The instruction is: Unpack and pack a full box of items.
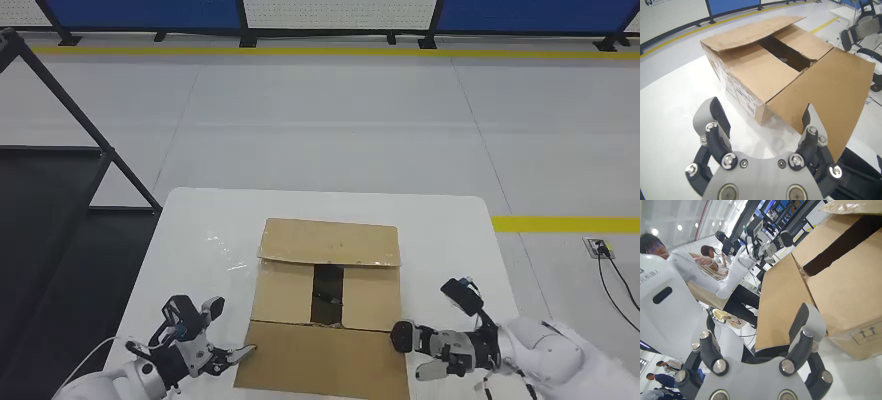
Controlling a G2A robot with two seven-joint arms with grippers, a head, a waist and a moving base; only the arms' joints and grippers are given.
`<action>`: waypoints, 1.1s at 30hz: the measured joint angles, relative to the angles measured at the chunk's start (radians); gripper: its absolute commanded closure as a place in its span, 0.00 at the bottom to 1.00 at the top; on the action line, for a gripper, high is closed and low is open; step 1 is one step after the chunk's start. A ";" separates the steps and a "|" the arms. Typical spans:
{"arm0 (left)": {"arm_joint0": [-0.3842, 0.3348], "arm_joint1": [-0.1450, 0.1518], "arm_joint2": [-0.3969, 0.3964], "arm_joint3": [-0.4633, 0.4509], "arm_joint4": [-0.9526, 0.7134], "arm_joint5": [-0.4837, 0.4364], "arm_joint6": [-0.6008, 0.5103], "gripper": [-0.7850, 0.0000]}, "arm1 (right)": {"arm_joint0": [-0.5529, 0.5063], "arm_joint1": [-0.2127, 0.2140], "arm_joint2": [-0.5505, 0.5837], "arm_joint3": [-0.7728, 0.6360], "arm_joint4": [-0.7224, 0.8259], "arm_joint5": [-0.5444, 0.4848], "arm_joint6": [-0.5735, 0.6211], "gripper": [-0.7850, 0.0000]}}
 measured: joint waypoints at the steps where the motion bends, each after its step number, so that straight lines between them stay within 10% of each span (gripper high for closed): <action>1: 0.000 0.001 0.001 0.001 0.009 0.005 -0.001 0.00 | 0.014 -0.002 -0.007 0.009 0.036 0.003 0.003 0.00; 14: 0.003 0.003 0.043 0.022 0.101 0.106 0.048 0.00 | 0.037 -0.008 -0.012 0.026 0.126 0.019 -0.002 0.00; 24: 0.003 0.003 0.043 0.021 0.101 0.105 0.048 0.00 | 0.097 -0.063 -0.025 0.087 0.299 0.423 0.000 0.00; 33: 0.003 0.003 0.043 0.021 0.101 0.105 0.048 0.00 | 0.141 -0.119 -0.027 0.168 0.313 0.531 -0.038 0.00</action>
